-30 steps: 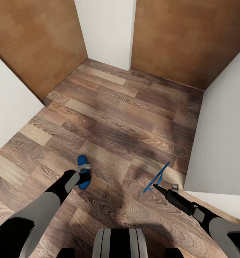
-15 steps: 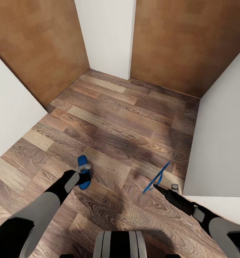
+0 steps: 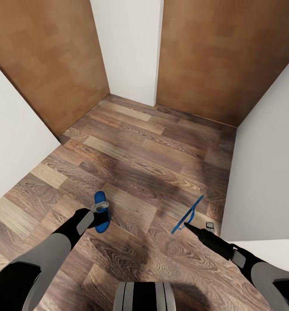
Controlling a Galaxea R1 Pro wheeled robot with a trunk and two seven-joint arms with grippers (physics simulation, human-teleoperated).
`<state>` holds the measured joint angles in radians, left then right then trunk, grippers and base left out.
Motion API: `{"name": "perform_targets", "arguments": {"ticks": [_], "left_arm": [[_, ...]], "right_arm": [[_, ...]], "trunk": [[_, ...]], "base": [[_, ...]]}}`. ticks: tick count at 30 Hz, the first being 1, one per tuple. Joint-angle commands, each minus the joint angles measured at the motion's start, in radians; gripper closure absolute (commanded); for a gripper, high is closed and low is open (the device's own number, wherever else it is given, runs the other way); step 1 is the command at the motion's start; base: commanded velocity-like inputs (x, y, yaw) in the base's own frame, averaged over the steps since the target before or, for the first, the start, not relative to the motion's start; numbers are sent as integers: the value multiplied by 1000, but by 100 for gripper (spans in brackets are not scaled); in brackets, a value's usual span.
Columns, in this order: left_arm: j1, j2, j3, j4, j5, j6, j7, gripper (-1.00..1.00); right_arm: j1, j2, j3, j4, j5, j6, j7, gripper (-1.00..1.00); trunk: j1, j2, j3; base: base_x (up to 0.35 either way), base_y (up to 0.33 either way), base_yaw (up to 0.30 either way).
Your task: In the bedroom, move the book from the bed onto either nightstand, and place the two sandals side by side next to the bed.
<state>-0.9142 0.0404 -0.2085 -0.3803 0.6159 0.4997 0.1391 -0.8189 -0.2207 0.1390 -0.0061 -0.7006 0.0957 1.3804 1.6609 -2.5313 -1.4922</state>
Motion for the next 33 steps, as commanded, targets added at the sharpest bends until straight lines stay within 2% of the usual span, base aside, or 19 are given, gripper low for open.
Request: {"name": "perform_targets", "arguments": {"ticks": [1, 11, 18, 19, 21, 33], "left_arm": [[0, 1, -7, 2, 11, 3, 8, 100], [0, 3, -4, 76, 10, -5, 9, 100], [1, -1, -3, 97, 10, -4, 12, 100], [1, -3, -3, 114, 10, -5, 12, 100], [2, -4, -3, 119, 11, -6, 12, 100], [9, -6, -1, 138, 11, -9, 6, 100]], "right_arm": [[0, 0, 9, 0, -10, 10, 3, 100], [0, 0, 7, 2, -9, 16, 3, 100], [0, 1, 7, 4, -8, 17, 3, 100], [0, 14, 11, 4, -1, 16, 3, 100], [0, 21, 13, 4, 1, 13, 3, 100], [0, 51, 10, 10, 2, 16, 1, 100]], "trunk": [[-1, 0, 3], [-5, 2, 42], [-8, 4, 69], [-9, 4, 73], [-10, 5, 81], [-15, 8, 127]], "base": [[0, 0, 0], [0, 0, 0], [0, 0, 0], [0, 0, 0], [0, 0, 0], [0, 0, 0]]}}
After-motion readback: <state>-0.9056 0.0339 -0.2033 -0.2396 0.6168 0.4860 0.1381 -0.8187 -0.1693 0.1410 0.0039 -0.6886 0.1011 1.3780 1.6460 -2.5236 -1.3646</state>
